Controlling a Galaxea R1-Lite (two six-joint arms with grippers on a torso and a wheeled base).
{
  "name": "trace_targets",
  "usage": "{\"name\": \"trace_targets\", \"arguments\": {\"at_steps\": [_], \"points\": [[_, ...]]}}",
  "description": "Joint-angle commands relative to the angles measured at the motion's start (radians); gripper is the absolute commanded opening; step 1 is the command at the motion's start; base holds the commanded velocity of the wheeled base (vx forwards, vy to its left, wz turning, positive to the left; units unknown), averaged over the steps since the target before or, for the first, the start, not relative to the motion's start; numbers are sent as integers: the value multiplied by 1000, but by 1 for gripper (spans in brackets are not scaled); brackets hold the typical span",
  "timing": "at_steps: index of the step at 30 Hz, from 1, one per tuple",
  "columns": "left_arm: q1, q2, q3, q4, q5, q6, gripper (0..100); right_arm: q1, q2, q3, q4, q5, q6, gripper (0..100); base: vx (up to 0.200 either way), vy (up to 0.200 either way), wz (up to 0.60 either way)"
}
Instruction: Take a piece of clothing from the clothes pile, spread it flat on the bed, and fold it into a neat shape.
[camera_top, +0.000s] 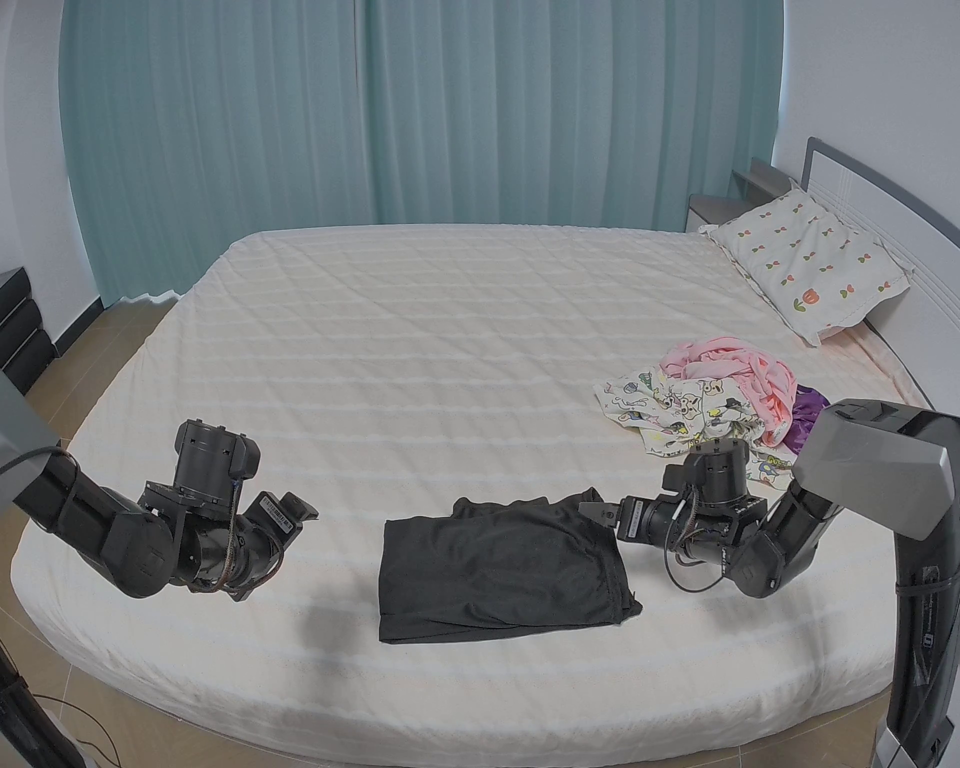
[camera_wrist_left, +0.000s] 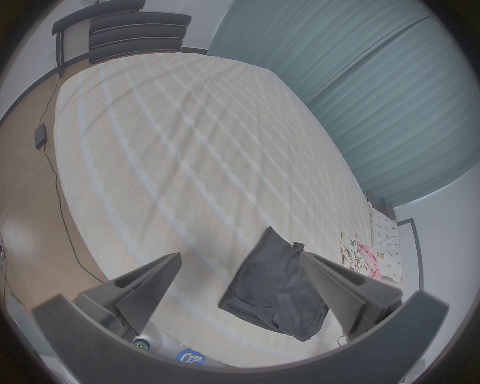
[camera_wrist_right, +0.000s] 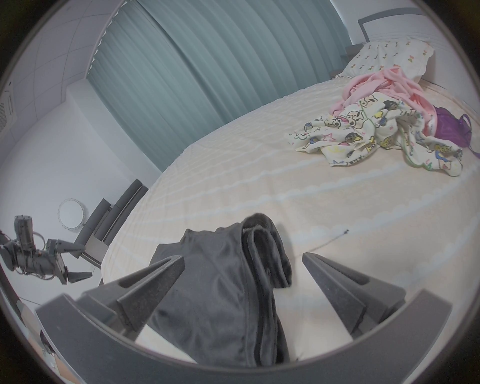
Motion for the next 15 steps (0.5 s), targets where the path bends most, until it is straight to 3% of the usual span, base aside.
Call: {"name": "trace_targets", "arguments": {"at_steps": [1,4,5,15], "points": [[-1,22,-5,-3,1,0,100,5,124,-184,120,3,19,100,0,0,0],[-1,27,-5,-3,1,0,100,10,147,-230,147,5,30,100,0,0,0],[-1,34,-3,-6,3,-1,100,18,177,-282,181,3,31,0,0,0,0],[-1,48,-3,-8,6,0,100,-9,193,-328,212,-7,93,0,0,0,0]]}}
